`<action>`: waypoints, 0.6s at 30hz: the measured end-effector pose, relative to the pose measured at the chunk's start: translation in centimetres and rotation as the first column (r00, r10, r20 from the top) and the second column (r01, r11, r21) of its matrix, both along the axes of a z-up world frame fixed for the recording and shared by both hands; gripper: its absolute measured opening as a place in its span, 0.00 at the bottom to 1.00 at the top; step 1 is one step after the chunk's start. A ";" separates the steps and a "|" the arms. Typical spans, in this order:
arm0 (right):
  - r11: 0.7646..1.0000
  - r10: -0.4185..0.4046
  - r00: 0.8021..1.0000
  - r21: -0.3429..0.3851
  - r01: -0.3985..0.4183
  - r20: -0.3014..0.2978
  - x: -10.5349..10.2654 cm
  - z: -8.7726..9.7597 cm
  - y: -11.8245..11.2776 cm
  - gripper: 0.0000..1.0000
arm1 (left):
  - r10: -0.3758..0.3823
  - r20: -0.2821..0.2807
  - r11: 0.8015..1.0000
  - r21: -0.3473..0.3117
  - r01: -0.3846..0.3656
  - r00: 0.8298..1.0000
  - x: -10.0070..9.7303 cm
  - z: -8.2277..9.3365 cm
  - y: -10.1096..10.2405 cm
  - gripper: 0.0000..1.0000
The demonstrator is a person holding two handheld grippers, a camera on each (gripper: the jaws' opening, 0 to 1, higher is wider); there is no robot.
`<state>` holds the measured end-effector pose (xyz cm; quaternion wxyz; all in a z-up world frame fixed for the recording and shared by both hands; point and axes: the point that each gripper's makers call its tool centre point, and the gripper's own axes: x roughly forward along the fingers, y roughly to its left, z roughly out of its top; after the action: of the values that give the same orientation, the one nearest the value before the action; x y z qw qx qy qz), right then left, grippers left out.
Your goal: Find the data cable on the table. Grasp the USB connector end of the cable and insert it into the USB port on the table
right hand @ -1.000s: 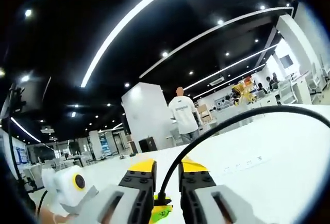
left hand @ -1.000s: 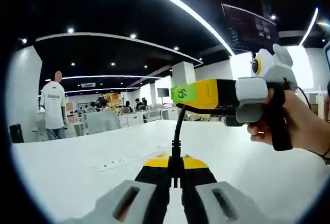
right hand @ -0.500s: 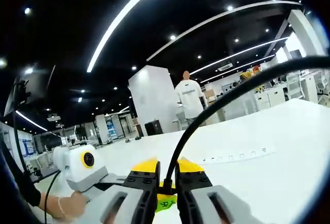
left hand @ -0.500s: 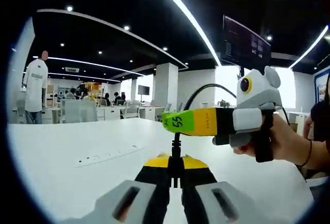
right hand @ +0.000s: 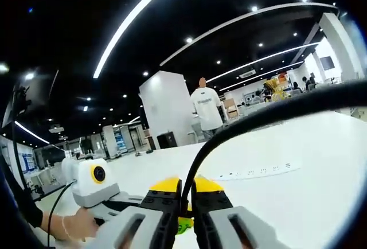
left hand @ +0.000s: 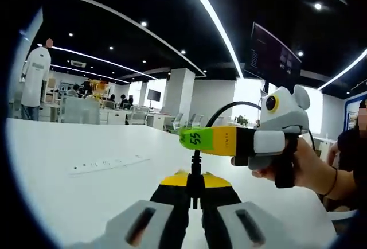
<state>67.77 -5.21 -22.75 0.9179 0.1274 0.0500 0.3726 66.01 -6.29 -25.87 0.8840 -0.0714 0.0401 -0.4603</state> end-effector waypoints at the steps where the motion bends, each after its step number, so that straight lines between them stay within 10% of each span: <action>1: 1.000 -0.001 1.000 -0.003 0.001 -0.002 0.0 -0.1 0.0 0.09 | -0.002 -0.006 1.000 -0.006 0.002 1.000 0.1 0.0 0.0 0.06; 18: 0.999 -0.029 0.999 0.017 0.029 -0.023 0.5 0.9 -1.1 0.06 | -0.036 -0.035 0.998 -0.055 0.034 0.999 0.4 0.2 -0.8 0.06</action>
<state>68.32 -6.30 -21.90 0.9214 0.1403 0.0552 0.3582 66.43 -7.09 -25.71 0.8727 -0.1030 0.0449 -0.4751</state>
